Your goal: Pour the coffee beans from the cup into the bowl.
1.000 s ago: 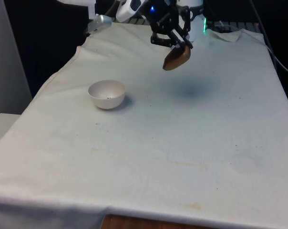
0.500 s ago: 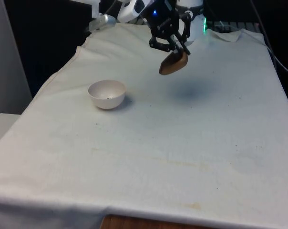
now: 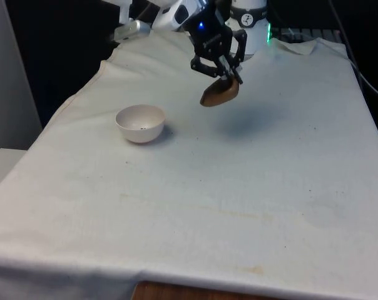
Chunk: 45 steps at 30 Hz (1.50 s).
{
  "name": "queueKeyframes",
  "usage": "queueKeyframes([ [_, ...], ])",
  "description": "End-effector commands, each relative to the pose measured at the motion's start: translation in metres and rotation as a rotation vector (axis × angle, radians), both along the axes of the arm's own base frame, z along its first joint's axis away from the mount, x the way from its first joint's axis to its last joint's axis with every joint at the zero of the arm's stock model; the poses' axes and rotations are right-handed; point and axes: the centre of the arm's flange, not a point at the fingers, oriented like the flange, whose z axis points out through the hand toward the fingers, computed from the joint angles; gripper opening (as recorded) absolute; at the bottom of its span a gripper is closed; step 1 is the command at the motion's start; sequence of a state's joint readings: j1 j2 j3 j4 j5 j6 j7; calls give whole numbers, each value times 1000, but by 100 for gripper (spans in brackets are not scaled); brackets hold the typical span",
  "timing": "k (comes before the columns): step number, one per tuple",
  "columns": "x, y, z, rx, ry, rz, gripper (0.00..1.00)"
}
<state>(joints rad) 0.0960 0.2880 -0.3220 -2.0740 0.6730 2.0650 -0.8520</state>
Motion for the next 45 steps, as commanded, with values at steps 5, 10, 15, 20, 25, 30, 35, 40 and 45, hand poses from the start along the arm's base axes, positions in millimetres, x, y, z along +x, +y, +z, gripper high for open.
queueKeyframes([
  [5,2,-1,-6,-43,-8,-19,0],
  [10,3,-1,-12,-65,-15,-32,0],
  [15,5,-2,-20,-91,-21,-49,0],
  [20,6,-3,-26,-109,-25,-62,0],
  [25,8,-4,-35,-134,-30,-81,0],
  [30,9,-4,-41,-150,-33,-94,0],
  [35,11,-5,-49,-175,-40,-113,0],
  [40,12,-5,-57,-197,-46,-129,0],
  [45,13,-4,-61,-194,-51,-131,0],
])
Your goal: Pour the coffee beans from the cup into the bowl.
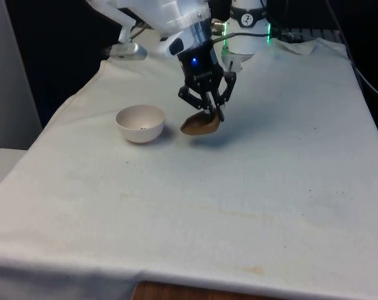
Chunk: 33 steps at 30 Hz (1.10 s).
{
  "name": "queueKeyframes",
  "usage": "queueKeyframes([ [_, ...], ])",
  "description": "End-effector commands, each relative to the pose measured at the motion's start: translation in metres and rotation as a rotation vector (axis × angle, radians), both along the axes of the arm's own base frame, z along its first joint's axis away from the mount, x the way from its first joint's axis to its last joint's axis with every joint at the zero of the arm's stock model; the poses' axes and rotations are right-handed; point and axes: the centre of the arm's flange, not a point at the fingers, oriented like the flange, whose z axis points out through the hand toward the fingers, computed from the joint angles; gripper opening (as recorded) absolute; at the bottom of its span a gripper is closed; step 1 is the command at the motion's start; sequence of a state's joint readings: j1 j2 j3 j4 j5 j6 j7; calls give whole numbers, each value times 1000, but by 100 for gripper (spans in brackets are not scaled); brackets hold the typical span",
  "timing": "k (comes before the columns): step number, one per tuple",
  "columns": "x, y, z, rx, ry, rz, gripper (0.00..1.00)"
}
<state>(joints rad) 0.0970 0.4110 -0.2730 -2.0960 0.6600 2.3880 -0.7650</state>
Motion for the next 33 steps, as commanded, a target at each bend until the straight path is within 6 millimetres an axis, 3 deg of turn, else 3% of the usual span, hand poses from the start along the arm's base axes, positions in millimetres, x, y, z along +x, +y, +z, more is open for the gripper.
queueKeyframes([
  [1,0,1,-3,-21,0,-9,0],
  [20,7,27,-20,-75,-32,-13,0],
  [33,-4,54,-38,-126,-65,-11,0],
])
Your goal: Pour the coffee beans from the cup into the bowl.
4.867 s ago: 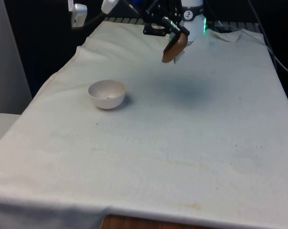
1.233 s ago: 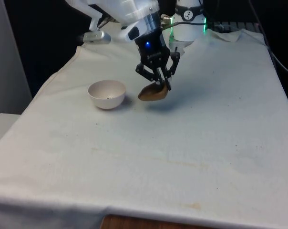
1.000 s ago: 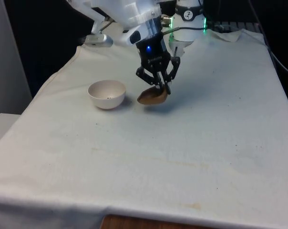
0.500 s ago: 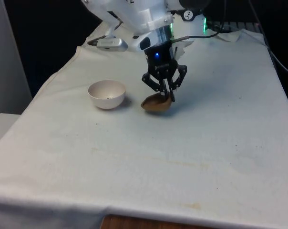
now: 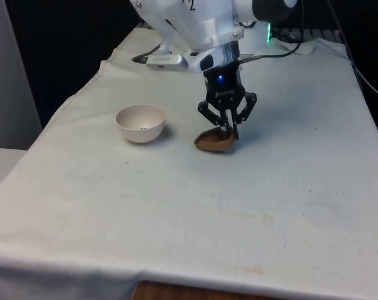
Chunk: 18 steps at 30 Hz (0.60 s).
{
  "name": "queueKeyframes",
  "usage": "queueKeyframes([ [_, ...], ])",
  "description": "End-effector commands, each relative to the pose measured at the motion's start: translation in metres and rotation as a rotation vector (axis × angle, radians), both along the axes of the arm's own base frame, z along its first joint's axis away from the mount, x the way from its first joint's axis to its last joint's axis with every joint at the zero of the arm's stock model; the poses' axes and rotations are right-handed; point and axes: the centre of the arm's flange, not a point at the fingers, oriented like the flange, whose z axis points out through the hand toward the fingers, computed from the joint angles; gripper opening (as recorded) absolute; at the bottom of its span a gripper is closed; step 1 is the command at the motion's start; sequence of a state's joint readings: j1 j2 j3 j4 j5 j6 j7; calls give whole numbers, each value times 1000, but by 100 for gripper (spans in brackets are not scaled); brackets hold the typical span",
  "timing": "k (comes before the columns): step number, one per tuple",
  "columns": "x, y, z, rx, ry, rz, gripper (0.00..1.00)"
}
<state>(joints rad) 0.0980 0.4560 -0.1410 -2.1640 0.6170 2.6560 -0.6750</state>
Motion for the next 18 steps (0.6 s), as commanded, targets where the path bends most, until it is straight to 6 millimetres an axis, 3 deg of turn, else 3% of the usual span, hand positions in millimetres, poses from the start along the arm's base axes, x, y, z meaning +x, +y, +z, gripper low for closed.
queueKeyframes([
  [1,-2,2,-4,-19,-4,-5,0],
  [8,-8,12,-11,-42,-27,-2,1],
  [16,-9,15,-13,-36,-31,5,47],
  [17,-10,15,-14,-50,-31,0,47],
  [18,-10,16,-14,-50,-32,0,58],
])
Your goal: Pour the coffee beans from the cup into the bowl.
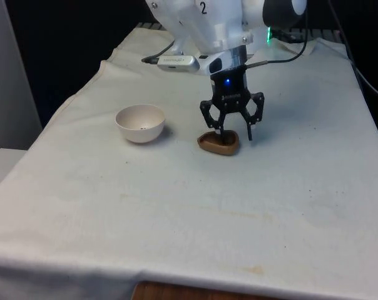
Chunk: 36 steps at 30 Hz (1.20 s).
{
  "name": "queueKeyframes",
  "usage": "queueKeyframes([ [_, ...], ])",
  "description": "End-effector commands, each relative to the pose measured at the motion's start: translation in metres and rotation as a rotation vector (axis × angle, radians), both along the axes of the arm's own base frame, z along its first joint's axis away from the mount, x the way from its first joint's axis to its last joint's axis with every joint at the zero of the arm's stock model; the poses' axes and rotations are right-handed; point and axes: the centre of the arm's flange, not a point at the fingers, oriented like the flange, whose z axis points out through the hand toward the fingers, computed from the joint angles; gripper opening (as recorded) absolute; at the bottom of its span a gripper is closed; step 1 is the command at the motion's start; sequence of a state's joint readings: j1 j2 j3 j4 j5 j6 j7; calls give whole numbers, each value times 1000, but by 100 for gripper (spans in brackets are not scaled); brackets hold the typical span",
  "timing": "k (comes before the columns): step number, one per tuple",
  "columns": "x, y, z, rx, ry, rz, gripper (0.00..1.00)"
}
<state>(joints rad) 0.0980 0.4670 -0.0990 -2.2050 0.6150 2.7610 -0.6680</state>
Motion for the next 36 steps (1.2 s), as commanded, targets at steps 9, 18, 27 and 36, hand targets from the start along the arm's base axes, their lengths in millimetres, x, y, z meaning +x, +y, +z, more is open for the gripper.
queueKeyframes([
  [9,0,0,7,-5,-12,-6,100],
  [18,2,0,31,13,-36,-8,100],
  [27,3,-2,61,27,-63,-14,100],
  [36,5,-6,92,46,-90,-19,100],
])
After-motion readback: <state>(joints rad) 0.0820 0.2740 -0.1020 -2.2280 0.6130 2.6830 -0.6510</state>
